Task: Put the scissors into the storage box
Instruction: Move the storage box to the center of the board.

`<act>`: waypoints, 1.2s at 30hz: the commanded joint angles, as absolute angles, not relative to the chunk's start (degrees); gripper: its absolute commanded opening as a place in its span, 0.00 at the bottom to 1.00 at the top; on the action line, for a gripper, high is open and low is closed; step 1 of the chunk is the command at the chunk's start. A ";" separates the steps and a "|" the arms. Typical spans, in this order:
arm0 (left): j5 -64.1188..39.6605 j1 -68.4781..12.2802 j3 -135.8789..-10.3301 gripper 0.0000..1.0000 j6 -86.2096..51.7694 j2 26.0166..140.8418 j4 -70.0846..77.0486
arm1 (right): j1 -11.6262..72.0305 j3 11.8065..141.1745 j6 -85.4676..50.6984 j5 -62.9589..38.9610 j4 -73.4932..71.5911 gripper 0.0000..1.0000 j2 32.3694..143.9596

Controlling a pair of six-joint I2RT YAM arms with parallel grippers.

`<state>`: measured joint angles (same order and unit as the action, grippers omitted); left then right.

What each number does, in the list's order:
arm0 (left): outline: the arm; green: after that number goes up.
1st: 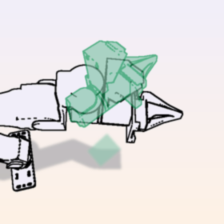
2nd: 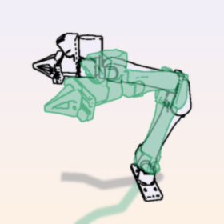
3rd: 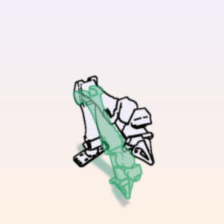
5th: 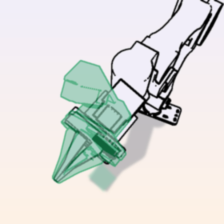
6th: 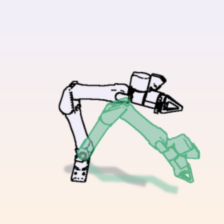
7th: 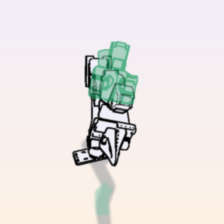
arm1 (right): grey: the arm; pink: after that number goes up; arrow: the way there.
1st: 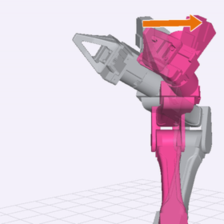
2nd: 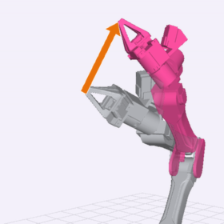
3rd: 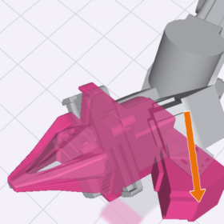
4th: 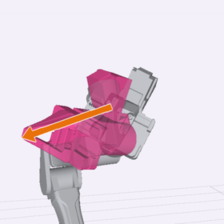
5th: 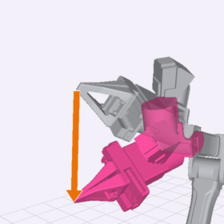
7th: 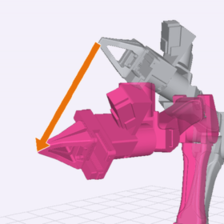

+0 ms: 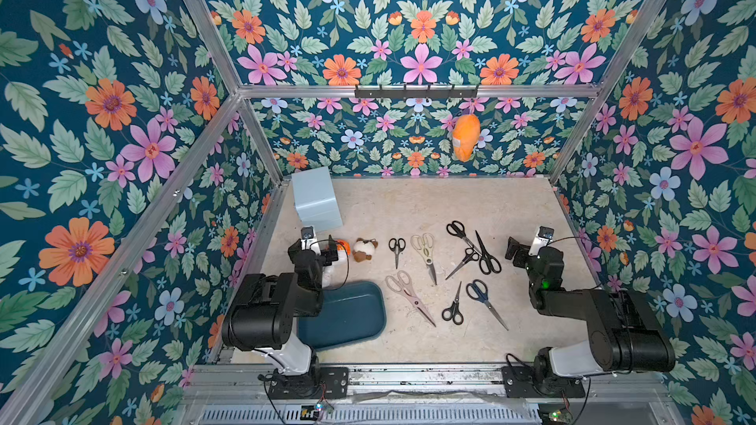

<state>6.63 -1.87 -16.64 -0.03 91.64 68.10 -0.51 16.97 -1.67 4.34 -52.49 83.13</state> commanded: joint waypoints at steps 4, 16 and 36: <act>6.53 -1.76 -16.78 0.99 -0.35 91.56 68.53 | -0.51 16.98 -1.33 4.13 -53.97 0.99 83.14; 6.10 -1.58 -17.00 0.99 -0.44 91.63 68.09 | -0.61 17.07 -1.69 3.87 -53.57 0.99 83.13; 15.64 -1.68 -41.34 0.99 -12.62 72.26 3.11 | 8.40 30.60 -7.69 19.10 -16.14 0.78 65.84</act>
